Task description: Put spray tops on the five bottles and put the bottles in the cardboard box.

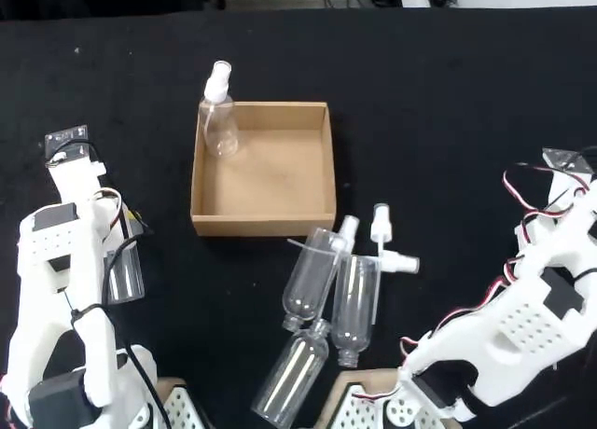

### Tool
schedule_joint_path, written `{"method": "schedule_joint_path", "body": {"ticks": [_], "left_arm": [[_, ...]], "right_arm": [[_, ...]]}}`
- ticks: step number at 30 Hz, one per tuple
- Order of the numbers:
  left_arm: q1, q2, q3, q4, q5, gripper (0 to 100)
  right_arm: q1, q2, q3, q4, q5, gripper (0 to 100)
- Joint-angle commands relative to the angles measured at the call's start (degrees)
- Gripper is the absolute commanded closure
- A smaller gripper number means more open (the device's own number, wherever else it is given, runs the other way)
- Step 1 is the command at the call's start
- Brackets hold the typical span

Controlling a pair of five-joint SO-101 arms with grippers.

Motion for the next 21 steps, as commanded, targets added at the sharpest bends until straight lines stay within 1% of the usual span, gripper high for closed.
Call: {"method": "schedule_joint_path", "body": {"ticks": [1, 2, 4, 5, 7, 8, 9, 10, 16, 18, 21], "left_arm": [[0.4, -2.29, -0.48, -0.7, 0.44, 95], [0.4, -2.29, -0.48, -0.7, 0.44, 95], [0.4, -2.37, -0.48, -0.7, 0.44, 95], [0.4, -2.46, -0.48, -0.7, 0.44, 95], [0.4, -2.46, -0.48, -0.7, 0.44, 95], [0.4, -2.46, -0.48, -0.7, 0.44, 95], [0.4, -2.46, -0.48, -0.7, 0.44, 95], [0.4, -2.46, -0.48, -0.7, 0.44, 95], [0.84, -2.55, -0.48, -0.26, 0.44, 95], [0.84, -2.55, -0.48, -0.26, 0.44, 95], [0.92, -4.13, -0.48, 0.97, 0.44, 95]], "right_arm": [[-1.32, -2.86, -2.68, 3.16, 0.35, 80.5], [-1.32, -2.86, -2.86, 3.25, 0.44, 80.9], [-1.32, -2.86, -2.86, 3.34, 2.9, 82.8], [-1.14, -2.77, -2.77, 3.6, 4.66, 85.2], [-0.7, -2.77, -2.77, 3.78, 7.21, 93.0], [-0.53, -3.12, -2.77, 3.87, 7.65, 97.5], [0.0, -3.3, -3.03, 3.96, 7.65, 99.3], [0.35, -3.82, -3.56, 4.66, 7.74, 97.8], [-0.35, -13.93, -7.96, 15.03, 7.56, 98.7], [-2.2, -18.68, -8.13, 16.97, 5.71, 98.7], [-5.1, -25.1, -7.69, 17.58, 0.7, 98.7]]}}
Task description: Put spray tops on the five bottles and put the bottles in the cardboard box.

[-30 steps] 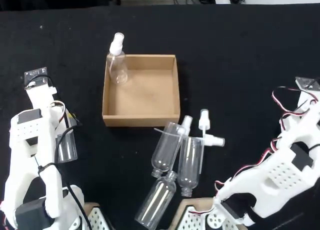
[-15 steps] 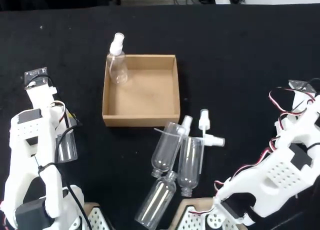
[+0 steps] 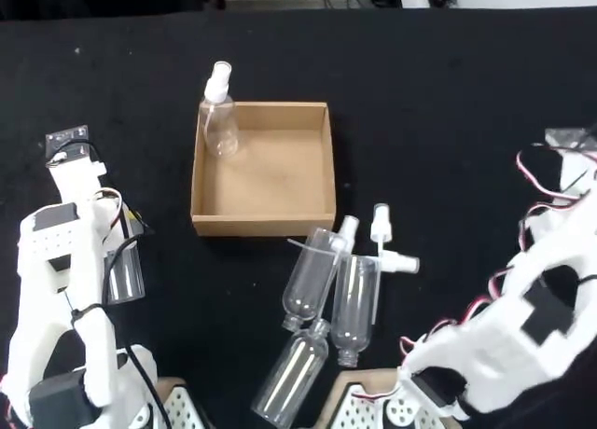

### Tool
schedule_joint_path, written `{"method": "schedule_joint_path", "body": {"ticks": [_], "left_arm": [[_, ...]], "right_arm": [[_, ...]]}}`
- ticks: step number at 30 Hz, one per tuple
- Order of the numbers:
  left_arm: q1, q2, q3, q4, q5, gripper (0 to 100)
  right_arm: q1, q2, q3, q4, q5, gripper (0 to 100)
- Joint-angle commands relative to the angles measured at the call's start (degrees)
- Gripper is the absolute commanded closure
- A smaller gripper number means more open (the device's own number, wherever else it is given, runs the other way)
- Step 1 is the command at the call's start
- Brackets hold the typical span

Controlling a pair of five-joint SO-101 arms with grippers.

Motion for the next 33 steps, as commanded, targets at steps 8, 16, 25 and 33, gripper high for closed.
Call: {"method": "schedule_joint_path", "body": {"ticks": [8, 16, 25, 33], "left_arm": [[4.97, -23.65, 8.04, 0.7, 0.0, 95], [5.14, -47.65, 20.7, -4.4, 0.09, 95], [5.23, -71.3, 30.55, -4.84, 0.35, 95], [5.23, -76.22, 34.77, -8.97, 0.35, 95]], "right_arm": [[-14.86, -26.95, 5.41, 1.23, -18.2, 98.7], [-31.38, -47.78, 7.34, 0.79, -37.01, 98.5], [-55.82, -61.58, 7.87, -9.58, -47.65, 98.4], [-69.98, -61.93, 11.12, -26.2, -53.63, 98.3]]}}
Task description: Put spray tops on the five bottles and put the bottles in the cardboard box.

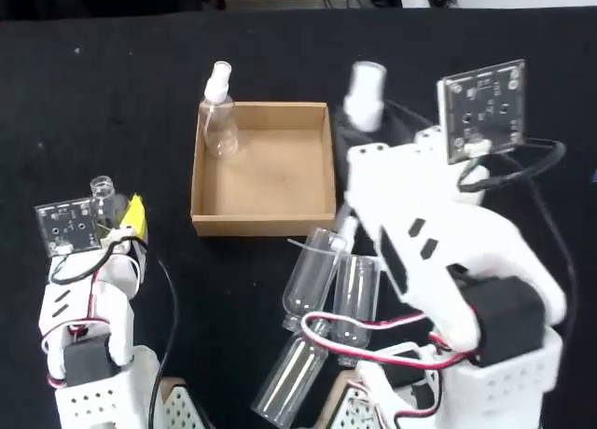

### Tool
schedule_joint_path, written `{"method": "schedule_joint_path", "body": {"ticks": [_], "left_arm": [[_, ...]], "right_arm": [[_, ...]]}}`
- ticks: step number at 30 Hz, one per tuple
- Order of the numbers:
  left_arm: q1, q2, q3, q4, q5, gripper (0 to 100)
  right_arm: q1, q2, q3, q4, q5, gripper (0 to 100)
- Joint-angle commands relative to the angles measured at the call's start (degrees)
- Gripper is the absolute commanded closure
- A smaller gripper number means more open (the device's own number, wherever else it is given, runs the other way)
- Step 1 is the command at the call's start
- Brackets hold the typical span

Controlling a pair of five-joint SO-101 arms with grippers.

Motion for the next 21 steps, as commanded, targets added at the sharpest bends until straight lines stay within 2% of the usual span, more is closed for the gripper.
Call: {"method": "schedule_joint_path", "body": {"ticks": [1, 5, 8, 10, 14, 15, 21], "left_arm": [[0.57, -0.18, -0.04, -4.57, 0.35, 95], [0.22, -0.18, -0.04, -5.45, 0.26, 95], [0.04, -0.18, 0.66, -8.97, 0.0, 95], [0.04, -0.18, 3.38, -13.98, 0.09, 95], [0.4, 0.44, 12.97, -29.8, 0.35, 95], [0.13, 0.62, 12.53, -32.09, 0.09, 95], [0.22, 0.44, 12.62, -32.7, 0.35, 95]], "right_arm": [[-6.77, -1.27, 1.8, -10.11, -1.58, 98.3], [-13.01, -1.19, 8.75, -23.38, -1.32, 98.3], [-16.35, -1.19, 14.73, -36.04, -1.05, 98.5], [-17.58, -1.19, 18.42, -44.31, -1.05, 98.7], [-19.78, -1.19, 23.6, -56.97, -1.05, 98.7], [-20.4, -1.1, 24.31, -59.34, -1.05, 98.7], [-21.36, -1.1, 26.51, -66.29, -1.05, 98.7]]}}
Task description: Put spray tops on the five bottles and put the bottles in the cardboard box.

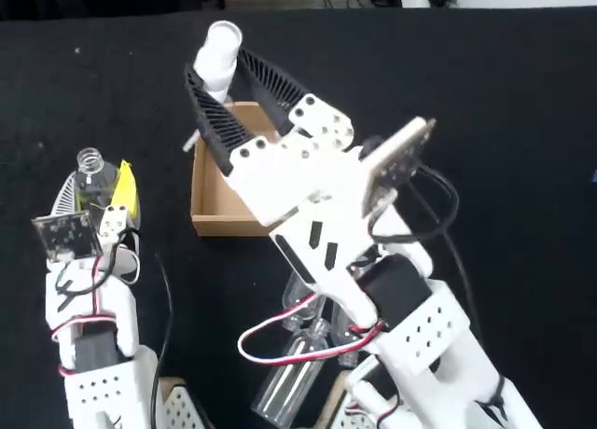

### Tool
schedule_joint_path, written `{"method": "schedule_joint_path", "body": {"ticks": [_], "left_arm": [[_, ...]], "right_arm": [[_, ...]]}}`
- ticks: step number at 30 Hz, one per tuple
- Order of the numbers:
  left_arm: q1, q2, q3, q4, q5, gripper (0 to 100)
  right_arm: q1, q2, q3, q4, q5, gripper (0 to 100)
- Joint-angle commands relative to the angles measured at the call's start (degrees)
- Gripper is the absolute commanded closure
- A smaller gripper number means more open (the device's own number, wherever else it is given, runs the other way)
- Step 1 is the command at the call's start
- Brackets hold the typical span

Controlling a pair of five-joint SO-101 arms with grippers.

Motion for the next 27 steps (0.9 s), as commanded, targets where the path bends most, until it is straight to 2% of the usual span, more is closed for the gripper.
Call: {"method": "schedule_joint_path", "body": {"ticks": [1, 8, 10, 13, 19, 23, 27], "left_arm": [[0.22, -0.26, 1.19, -2.55, 0.26, 95], [0.75, -2.02, 1.19, -13.89, 0.35, 95], [2.33, -2.02, 1.19, -14.07, 0.35, 95], [8.4, -1.85, 1.19, -13.98, 0.35, 95], [18.77, -1.58, 1.19, -13.98, 0.26, 95], [21.76, -1.58, 1.19, -13.98, 0.26, 95], [21.76, -1.58, 1.19, -13.98, 0.26, 95]], "right_arm": [[-0.7, -1.19, -0.48, -3.43, -0.18, 98.7], [2.81, -2.24, -1.8, -3.52, -0.18, 98.7], [5.8, -2.68, -2.07, -3.52, -0.26, 98.7], [9.32, -2.77, -2.33, -3.6, -0.53, 98.7], [9.76, -2.59, -2.15, -3.52, -0.44, 98.7], [9.76, -2.59, -2.24, -3.69, -0.18, 98.7], [9.76, -2.77, -2.24, -3.52, -0.18, 98.7]]}}
